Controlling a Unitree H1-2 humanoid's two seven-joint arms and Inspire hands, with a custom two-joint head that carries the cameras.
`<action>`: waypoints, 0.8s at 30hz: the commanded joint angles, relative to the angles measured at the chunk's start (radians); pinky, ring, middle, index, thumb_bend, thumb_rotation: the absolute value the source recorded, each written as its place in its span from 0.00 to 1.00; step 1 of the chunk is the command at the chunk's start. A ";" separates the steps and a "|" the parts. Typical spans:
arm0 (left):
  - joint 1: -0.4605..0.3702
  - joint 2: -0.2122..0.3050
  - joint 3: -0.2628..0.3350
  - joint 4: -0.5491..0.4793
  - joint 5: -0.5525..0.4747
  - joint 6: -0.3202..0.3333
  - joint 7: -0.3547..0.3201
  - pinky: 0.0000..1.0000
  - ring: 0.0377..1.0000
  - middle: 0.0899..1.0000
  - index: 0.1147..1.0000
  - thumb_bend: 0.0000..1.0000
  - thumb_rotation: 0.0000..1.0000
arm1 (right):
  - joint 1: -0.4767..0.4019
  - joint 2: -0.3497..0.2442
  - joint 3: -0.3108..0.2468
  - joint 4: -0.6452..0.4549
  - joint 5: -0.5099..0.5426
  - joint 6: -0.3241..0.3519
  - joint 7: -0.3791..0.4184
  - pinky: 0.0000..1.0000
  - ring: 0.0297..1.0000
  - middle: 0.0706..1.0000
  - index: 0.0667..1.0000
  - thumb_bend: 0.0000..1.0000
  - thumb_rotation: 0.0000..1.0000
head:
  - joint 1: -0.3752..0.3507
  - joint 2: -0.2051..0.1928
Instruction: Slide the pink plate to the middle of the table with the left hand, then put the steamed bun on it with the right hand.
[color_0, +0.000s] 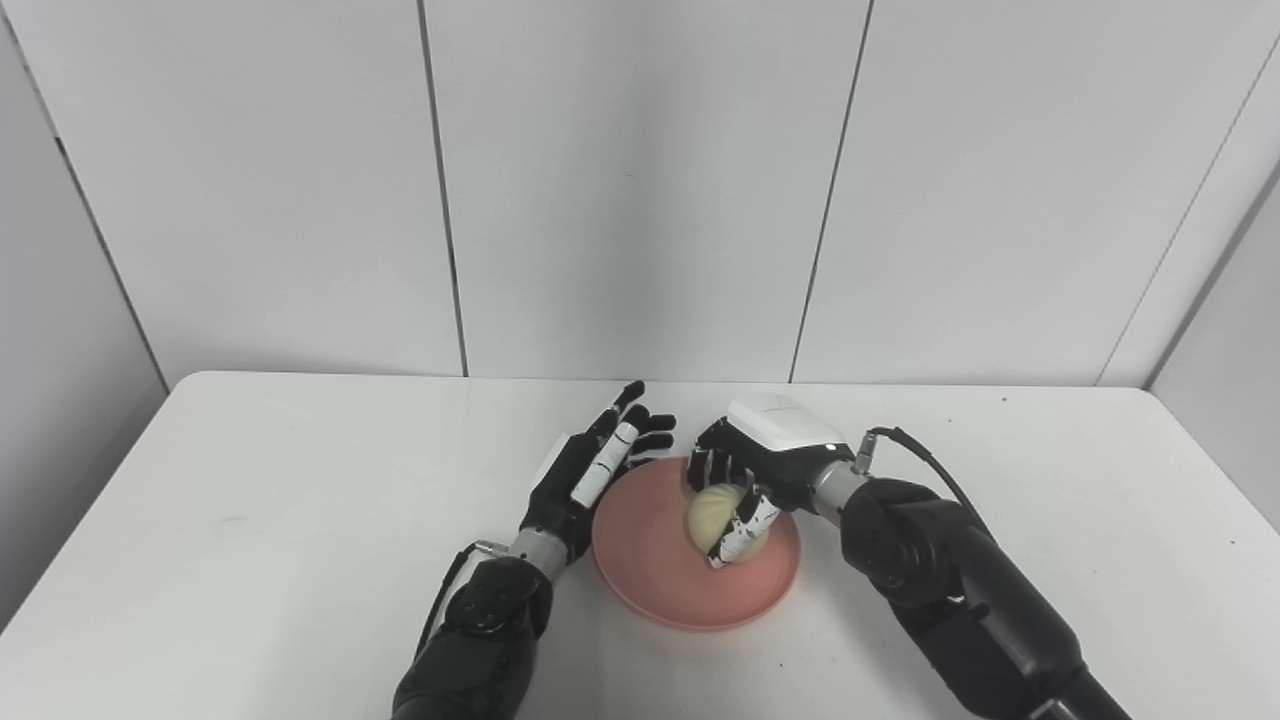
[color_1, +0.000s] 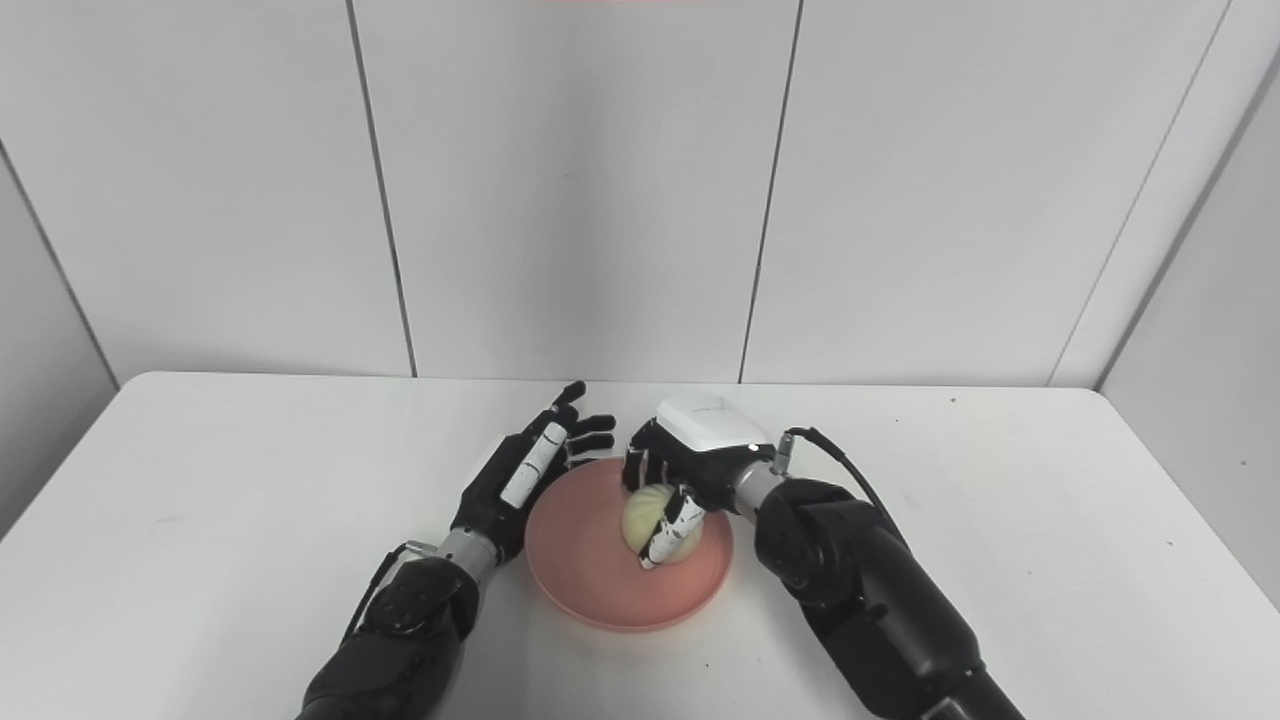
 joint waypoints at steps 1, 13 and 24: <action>0.004 -0.013 -0.007 -0.003 0.015 0.003 0.005 0.69 0.77 0.77 0.91 0.82 0.81 | -0.022 -0.023 -0.011 -0.037 -0.005 -0.028 -0.009 0.56 0.68 0.72 0.67 0.92 0.28 | 0.001 0.002; 0.024 -0.006 -0.007 -0.046 -0.001 0.029 -0.007 0.72 0.79 0.77 0.90 0.81 0.80 | 0.034 -0.027 -0.039 -0.078 0.029 -0.047 -0.042 0.63 0.78 0.80 0.70 0.95 0.45 | -0.005 0.006; 0.054 -0.016 -0.004 -0.107 0.033 -0.017 0.080 0.72 0.81 0.80 0.88 0.81 0.75 | 0.122 0.032 -0.171 -0.070 0.128 -0.125 -0.252 0.60 0.74 0.77 0.71 0.83 0.67 | 0.004 0.005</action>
